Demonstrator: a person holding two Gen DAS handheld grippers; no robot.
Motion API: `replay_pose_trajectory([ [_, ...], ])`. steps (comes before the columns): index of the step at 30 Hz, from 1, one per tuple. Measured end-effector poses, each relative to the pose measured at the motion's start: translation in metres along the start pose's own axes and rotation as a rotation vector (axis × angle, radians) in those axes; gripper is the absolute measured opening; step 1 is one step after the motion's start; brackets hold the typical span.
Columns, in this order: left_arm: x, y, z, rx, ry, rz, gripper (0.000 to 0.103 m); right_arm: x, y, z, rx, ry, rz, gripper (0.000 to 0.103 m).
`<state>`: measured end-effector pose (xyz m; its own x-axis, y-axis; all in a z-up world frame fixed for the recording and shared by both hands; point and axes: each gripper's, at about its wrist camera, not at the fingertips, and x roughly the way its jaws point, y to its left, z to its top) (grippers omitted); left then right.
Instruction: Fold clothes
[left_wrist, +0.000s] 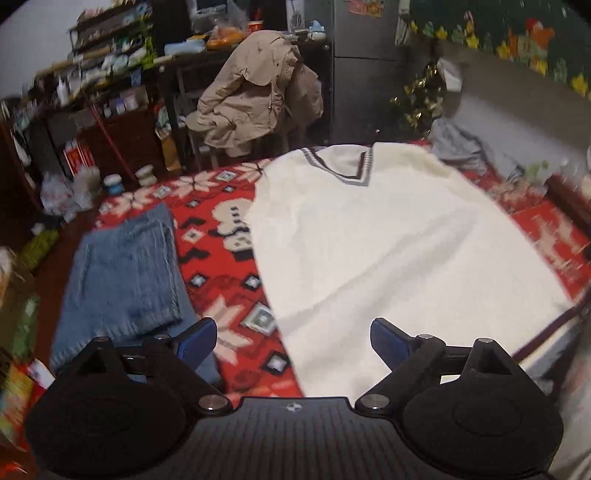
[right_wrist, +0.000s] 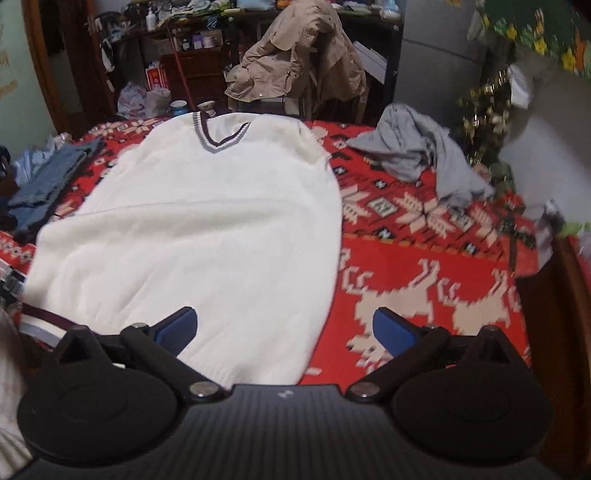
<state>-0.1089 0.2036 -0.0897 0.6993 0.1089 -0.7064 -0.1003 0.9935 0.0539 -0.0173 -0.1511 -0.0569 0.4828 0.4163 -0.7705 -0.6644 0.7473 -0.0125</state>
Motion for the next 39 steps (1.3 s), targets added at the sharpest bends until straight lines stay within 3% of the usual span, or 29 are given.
replay_pose_trajectory([
  [3,0.008,0.003,0.008,0.016,-0.003,-0.011,0.090,0.004,-0.001,0.007,-0.018,-0.009,-0.019,0.102],
  [9,0.012,0.014,0.023,-0.042,-0.046,-0.052,0.091,0.012,-0.010,0.017,0.010,0.034,0.042,0.102],
  [16,0.018,0.022,0.047,-0.065,-0.109,-0.109,0.091,0.016,-0.024,0.047,0.037,-0.020,0.077,0.102],
  [21,0.051,0.038,0.083,-0.074,-0.138,-0.115,0.087,0.042,-0.037,0.101,0.067,-0.065,0.123,0.102],
  [25,0.099,0.063,0.130,-0.076,-0.135,-0.113,0.070,0.091,-0.052,0.160,0.051,-0.072,0.120,0.091],
  [33,0.185,0.104,0.233,-0.099,-0.029,-0.132,0.070,0.200,-0.087,0.271,0.059,0.087,0.128,0.085],
  [36,0.208,0.107,0.248,-0.103,0.010,-0.137,0.069,0.225,-0.091,0.295,0.053,0.114,0.139,0.085],
  [39,0.227,0.098,0.247,-0.044,0.056,-0.128,0.067,0.248,-0.090,0.303,0.049,0.149,0.136,0.085],
])
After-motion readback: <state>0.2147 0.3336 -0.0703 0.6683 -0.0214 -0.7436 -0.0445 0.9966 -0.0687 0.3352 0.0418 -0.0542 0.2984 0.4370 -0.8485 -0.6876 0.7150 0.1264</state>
